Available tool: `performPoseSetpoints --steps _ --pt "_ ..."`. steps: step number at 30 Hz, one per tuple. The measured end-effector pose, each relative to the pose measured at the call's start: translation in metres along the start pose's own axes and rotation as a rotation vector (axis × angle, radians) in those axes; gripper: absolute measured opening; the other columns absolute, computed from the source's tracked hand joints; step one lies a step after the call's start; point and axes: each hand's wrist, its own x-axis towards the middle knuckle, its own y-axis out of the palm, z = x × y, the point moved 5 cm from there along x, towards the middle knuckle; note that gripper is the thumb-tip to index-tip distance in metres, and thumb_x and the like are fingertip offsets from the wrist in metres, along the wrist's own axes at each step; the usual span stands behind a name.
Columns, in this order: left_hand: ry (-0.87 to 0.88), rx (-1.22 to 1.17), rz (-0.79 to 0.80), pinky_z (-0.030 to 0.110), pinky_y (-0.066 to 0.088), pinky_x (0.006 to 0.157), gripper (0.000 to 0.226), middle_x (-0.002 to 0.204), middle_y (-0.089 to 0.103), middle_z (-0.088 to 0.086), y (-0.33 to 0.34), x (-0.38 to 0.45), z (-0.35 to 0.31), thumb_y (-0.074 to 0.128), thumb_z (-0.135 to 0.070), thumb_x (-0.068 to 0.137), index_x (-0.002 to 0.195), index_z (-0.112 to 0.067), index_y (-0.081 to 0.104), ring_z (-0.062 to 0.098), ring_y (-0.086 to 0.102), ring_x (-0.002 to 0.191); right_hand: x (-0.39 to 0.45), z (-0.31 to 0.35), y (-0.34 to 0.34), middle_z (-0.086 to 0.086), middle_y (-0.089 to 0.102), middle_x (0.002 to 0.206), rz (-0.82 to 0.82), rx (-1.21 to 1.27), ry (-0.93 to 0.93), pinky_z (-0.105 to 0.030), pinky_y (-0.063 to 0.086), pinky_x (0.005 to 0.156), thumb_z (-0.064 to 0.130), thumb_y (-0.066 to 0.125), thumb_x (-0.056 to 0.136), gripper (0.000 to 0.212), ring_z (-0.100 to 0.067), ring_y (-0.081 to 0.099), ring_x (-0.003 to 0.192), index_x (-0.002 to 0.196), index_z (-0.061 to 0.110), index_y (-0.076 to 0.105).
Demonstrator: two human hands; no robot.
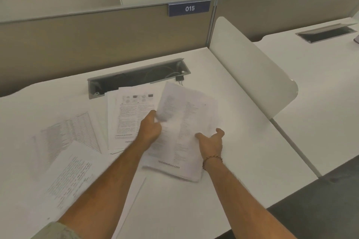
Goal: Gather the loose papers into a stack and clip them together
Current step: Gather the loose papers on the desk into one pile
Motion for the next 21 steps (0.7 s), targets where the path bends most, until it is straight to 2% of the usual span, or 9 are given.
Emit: performPoseSetpoints --steps 2,4,6,8,11,14,16,18,21 --pt "-0.026 -0.082 -0.068 0.033 0.045 0.087 0.036 0.121 0.057 -0.009 -0.012 -0.002 0.001 0.052 -0.013 0.098 0.133 -0.021 0.054 0.018 0.056 0.108 0.002 0.007 0.004 -0.007 0.053 0.119 0.065 0.001 0.019 -0.033 0.044 0.085 0.025 0.069 0.087 0.074 -0.026 0.054 0.103 0.148 0.016 0.027" --pt "-0.058 -0.118 -0.115 0.033 0.045 0.087 0.035 0.121 0.054 -0.012 -0.025 -0.004 0.006 0.052 -0.017 0.101 0.136 -0.023 0.051 0.017 0.055 0.108 0.002 0.015 0.016 -0.004 0.053 0.114 0.137 -0.022 0.012 -0.031 0.043 0.084 0.026 0.066 0.090 0.060 -0.024 0.054 0.100 0.142 0.015 0.039" --pt "-0.080 -0.154 -0.158 0.031 0.045 0.086 0.033 0.120 0.054 -0.013 -0.037 -0.004 0.013 0.051 -0.017 0.102 0.135 -0.024 0.051 0.015 0.055 0.107 0.003 0.024 0.034 -0.004 0.060 0.115 0.222 -0.054 -0.040 -0.031 0.047 0.083 0.019 0.063 0.090 0.044 -0.023 0.059 0.100 0.133 0.012 0.051" --pt "-0.095 -0.199 -0.210 0.030 0.047 0.082 0.028 0.117 0.058 -0.013 -0.051 -0.004 0.020 0.052 -0.017 0.101 0.129 -0.025 0.054 0.017 0.061 0.107 0.000 0.034 0.053 -0.006 0.064 0.116 0.284 -0.114 -0.115 -0.029 0.048 0.080 0.007 0.056 0.091 0.035 -0.024 0.062 0.098 0.126 0.011 0.056" --pt "-0.153 -0.298 -0.267 0.034 0.052 0.080 0.024 0.112 0.063 -0.007 -0.074 -0.005 0.030 0.056 -0.017 0.099 0.123 -0.023 0.054 0.018 0.064 0.101 -0.003 0.047 0.078 -0.007 0.064 0.111 0.307 -0.188 -0.214 -0.026 0.045 0.078 -0.001 0.049 0.090 0.034 -0.028 0.063 0.102 0.123 0.007 0.057" --pt "-0.231 -0.345 -0.222 0.039 0.059 0.082 0.023 0.109 0.066 -0.005 -0.085 -0.006 0.042 0.057 -0.019 0.099 0.121 -0.023 0.054 0.017 0.067 0.094 -0.004 0.058 0.102 -0.006 0.060 0.109 0.329 -0.273 -0.286 -0.025 0.042 0.079 -0.001 0.046 0.093 0.036 -0.025 0.058 0.097 0.127 0.003 0.054" --pt "-0.263 -0.324 -0.213 0.041 0.060 0.082 0.026 0.114 0.068 0.000 -0.090 -0.004 0.052 0.055 -0.017 0.098 0.124 -0.021 0.056 0.022 0.068 0.098 -0.002 0.064 0.116 -0.004 0.056 0.106 0.328 -0.334 -0.314 -0.021 0.040 0.069 -0.002 0.045 0.093 0.036 -0.021 0.052 0.092 0.128 0.002 0.053" --pt "-0.280 -0.297 -0.261 0.036 0.059 0.078 0.028 0.117 0.067 0.004 -0.096 -0.002 0.060 0.051 -0.009 0.096 0.123 -0.016 0.057 0.024 0.066 0.101 -0.001 0.068 0.129 -0.002 0.053 0.103 0.326 -0.369 -0.324 -0.015 0.033 0.057 -0.002 0.044 0.093 0.036 -0.021 0.049 0.090 0.127 0.001 0.053" --pt "-0.276 -0.243 -0.351 0.029 0.054 0.065 0.024 0.113 0.067 0.007 -0.105 0.003 0.063 0.052 -0.004 0.094 0.117 -0.011 0.058 0.025 0.065 0.097 0.001 0.072 0.147 -0.006 0.055 0.103 0.338 -0.405 -0.327 -0.015 0.032 0.055 -0.003 0.043 0.092 0.036 -0.021 0.048 0.089 0.127 -0.002 0.053"
